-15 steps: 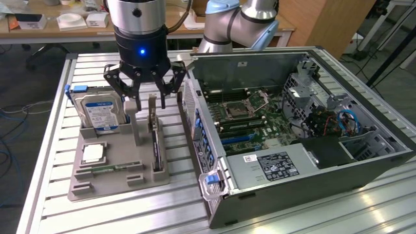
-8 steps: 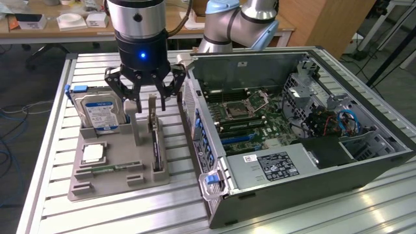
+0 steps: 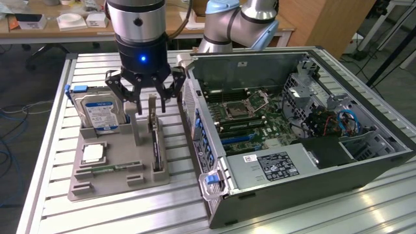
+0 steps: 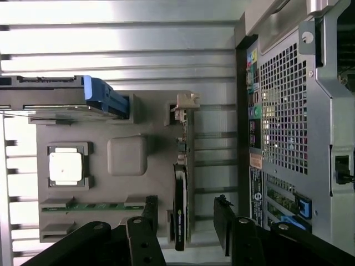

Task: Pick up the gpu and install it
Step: 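Pick up the gpu and move the gpu toward the slot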

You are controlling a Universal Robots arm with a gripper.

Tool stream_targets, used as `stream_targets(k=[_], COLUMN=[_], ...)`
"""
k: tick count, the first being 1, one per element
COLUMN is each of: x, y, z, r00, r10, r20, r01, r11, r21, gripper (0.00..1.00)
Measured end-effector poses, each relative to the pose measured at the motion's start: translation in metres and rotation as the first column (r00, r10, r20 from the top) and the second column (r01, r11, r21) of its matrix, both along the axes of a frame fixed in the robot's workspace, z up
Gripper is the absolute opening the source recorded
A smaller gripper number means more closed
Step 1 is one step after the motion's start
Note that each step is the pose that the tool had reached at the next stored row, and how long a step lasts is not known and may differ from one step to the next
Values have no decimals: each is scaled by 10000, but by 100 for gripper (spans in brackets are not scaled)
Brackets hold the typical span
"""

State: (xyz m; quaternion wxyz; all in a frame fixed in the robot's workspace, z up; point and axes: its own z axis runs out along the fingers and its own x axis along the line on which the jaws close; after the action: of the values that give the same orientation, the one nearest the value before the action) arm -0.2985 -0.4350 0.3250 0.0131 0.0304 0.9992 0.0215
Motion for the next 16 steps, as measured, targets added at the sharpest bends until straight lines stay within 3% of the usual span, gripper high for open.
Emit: stream_targets(k=[16], x=[-1], y=[-12], z=[-119], r00=[10000], r10=[0], r20=[7], r01=[0], r11=[10000], r21=[-3], gripper=[53])
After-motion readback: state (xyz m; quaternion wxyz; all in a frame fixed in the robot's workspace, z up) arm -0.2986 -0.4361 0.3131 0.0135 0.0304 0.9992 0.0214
